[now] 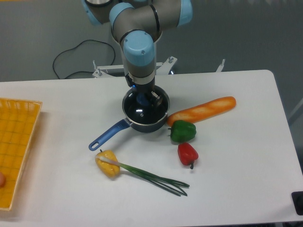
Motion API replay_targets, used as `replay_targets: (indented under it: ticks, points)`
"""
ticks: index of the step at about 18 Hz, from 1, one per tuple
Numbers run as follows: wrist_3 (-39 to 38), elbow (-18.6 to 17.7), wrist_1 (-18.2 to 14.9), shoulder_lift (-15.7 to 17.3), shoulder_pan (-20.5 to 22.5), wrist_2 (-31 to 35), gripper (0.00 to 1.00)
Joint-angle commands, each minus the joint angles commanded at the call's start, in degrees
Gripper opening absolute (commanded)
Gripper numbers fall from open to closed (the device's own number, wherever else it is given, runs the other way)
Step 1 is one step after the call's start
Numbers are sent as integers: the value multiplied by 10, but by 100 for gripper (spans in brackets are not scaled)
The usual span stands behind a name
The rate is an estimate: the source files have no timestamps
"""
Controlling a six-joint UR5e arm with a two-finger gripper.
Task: Open the lid
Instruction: 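Close the gripper around the blue lid knob, then lift the glass lid up off the saucepan by its knob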
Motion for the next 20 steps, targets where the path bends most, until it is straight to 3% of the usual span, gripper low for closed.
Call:
replay_targets:
  ticks: [8,14,20]
  points:
    - [2,89,-59,-27,-1,-20,47]
    - [1,135,-61,-49,-5,-44,47]
    - [2,145,-61,-61,-5,-44,47]
